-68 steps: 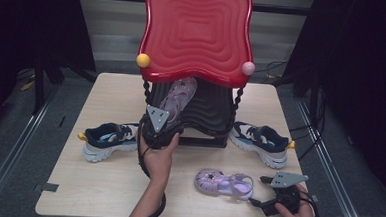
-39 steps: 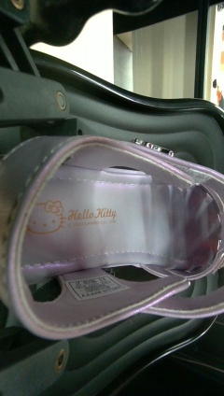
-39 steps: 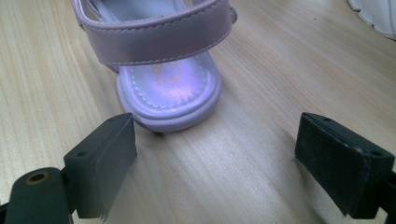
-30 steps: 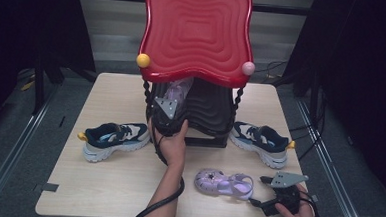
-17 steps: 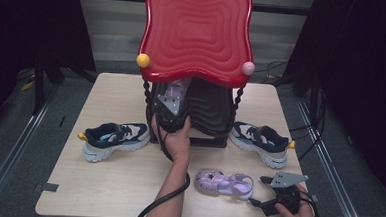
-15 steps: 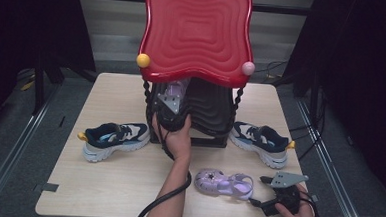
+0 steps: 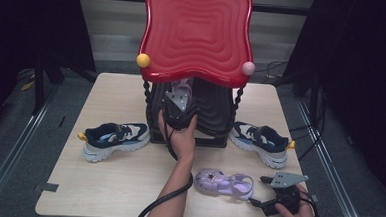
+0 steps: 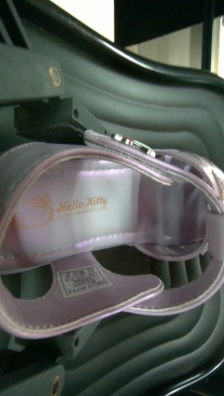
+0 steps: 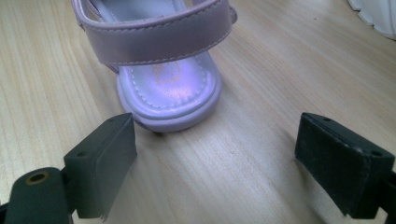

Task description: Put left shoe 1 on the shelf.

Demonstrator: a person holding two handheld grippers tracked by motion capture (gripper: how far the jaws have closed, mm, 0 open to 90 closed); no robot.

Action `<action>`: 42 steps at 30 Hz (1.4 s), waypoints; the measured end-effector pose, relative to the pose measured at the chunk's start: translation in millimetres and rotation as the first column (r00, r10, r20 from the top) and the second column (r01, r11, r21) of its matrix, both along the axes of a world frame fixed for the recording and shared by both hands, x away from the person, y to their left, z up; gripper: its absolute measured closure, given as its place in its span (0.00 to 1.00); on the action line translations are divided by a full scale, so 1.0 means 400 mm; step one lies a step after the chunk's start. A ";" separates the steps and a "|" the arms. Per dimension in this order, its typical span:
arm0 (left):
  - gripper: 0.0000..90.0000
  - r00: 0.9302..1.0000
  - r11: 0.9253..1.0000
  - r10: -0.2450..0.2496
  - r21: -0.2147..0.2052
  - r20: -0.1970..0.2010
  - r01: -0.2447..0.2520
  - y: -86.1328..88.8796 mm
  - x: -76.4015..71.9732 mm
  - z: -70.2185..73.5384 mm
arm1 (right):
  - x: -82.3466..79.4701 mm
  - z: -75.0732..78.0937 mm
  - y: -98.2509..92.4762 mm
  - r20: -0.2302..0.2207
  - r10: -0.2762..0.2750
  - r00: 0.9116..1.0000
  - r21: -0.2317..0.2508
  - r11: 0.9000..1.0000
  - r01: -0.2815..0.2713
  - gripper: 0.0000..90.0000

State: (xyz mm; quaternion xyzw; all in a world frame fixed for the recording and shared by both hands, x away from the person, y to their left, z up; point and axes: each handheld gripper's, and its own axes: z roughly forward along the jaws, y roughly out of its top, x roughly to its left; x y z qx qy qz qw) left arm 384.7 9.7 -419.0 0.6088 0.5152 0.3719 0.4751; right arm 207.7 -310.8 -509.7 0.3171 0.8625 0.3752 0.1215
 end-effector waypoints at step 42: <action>0.21 0.984 0.985 -0.164 0.044 -0.076 0.168 0.071 -0.050 0.025 | 0.000 0.000 0.000 -0.001 0.000 1.000 0.000 1.000 0.000 0.13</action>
